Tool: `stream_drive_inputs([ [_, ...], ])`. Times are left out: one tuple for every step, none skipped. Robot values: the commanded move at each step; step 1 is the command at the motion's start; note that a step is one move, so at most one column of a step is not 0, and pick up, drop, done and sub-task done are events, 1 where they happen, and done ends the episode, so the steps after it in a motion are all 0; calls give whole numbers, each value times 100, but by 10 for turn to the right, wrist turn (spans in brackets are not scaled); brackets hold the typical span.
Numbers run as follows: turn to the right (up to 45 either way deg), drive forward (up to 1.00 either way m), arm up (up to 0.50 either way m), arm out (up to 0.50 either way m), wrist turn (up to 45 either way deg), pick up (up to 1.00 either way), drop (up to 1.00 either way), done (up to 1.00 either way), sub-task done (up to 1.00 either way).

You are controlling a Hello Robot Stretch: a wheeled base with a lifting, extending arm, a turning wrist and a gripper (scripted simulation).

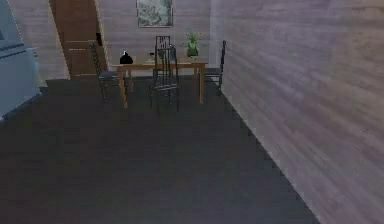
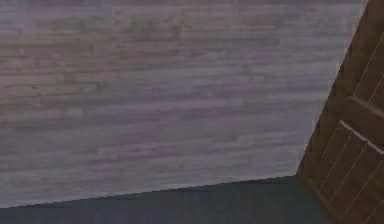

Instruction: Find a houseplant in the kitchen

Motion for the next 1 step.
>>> stream_drive_inputs([
  [30, 0, 0, 0, 0, 0, 0, 0, 0],
])
